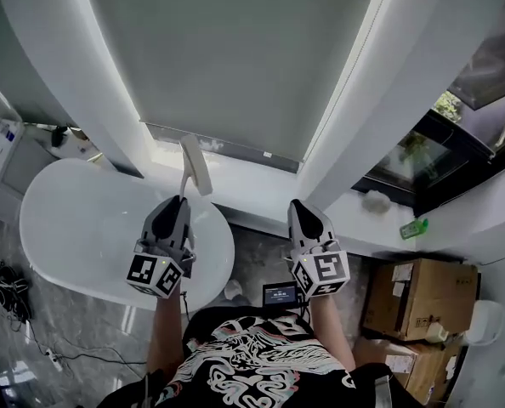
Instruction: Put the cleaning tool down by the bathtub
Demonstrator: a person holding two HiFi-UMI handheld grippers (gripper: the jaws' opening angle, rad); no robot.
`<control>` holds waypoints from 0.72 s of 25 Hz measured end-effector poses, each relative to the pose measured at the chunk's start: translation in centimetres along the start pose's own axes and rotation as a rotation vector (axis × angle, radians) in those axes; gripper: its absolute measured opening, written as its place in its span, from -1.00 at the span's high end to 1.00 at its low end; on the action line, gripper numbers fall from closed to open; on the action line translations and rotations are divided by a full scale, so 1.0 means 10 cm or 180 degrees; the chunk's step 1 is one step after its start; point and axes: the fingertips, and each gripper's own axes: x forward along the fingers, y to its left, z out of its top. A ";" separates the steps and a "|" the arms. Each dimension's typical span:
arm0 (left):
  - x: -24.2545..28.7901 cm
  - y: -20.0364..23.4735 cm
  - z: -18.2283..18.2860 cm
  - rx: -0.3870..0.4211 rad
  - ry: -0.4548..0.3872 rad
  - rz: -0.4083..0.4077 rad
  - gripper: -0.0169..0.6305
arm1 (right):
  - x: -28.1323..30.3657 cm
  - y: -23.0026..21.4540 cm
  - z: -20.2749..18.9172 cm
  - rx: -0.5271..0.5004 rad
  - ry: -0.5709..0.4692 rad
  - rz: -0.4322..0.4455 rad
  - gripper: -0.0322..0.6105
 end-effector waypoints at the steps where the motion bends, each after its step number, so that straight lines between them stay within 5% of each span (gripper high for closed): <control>1: 0.08 0.08 0.00 -0.0009 0.0000 -0.0020 0.75 | 0.09 -0.02 0.00 0.0002 0.0009 -0.0025 0.81; 18: 0.47 0.87 -0.04 -0.0149 0.0040 0.0001 0.76 | 0.96 0.12 -0.20 0.0066 0.0226 0.0014 0.81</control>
